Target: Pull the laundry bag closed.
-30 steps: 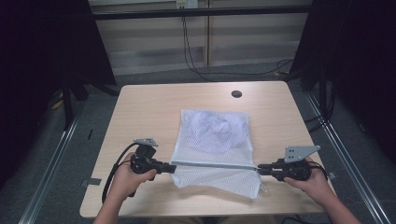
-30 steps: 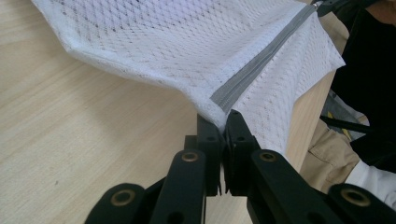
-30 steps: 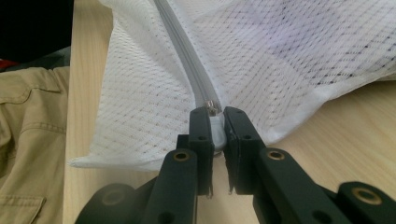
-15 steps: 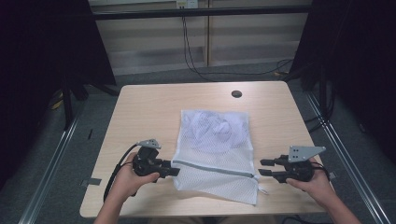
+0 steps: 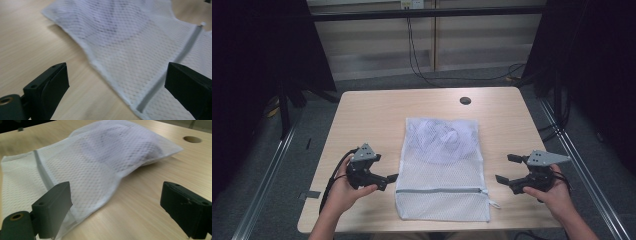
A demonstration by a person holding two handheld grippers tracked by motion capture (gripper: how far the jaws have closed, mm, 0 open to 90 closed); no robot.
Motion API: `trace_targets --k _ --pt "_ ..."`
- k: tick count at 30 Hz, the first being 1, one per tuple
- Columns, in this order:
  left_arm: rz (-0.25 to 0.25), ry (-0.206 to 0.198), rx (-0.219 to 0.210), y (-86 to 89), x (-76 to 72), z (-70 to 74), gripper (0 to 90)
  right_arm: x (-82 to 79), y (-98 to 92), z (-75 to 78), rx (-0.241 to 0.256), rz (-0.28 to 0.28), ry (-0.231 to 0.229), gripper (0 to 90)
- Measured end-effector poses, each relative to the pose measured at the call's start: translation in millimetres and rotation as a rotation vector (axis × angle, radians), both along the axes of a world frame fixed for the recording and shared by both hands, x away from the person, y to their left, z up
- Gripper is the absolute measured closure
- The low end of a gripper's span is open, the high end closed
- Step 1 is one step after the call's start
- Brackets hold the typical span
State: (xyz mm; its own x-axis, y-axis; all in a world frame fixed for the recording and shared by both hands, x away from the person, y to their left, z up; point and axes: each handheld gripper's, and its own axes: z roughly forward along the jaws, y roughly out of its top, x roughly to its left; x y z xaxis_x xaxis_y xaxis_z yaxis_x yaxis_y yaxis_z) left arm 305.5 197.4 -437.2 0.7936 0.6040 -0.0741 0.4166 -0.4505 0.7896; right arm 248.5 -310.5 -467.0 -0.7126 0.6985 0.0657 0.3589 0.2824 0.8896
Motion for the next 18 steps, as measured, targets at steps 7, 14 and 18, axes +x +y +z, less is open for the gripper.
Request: trace_targets --k 7,14,18 --pt "0.072 -0.037 0.022 13.7 2.1 -4.3 5.0 -0.7 -11.8 2.2 0.008 -0.080 -0.018 8.9" --pt "0.079 -0.049 0.006 16.8 2.4 -5.2 4.9 -1.2 -11.0 0.9 -0.009 -0.076 -0.019 8.8" --pt "0.083 -0.044 0.008 17.0 2.9 -6.4 4.9 -0.8 -11.5 -0.3 -0.009 -0.075 -0.016 8.8"
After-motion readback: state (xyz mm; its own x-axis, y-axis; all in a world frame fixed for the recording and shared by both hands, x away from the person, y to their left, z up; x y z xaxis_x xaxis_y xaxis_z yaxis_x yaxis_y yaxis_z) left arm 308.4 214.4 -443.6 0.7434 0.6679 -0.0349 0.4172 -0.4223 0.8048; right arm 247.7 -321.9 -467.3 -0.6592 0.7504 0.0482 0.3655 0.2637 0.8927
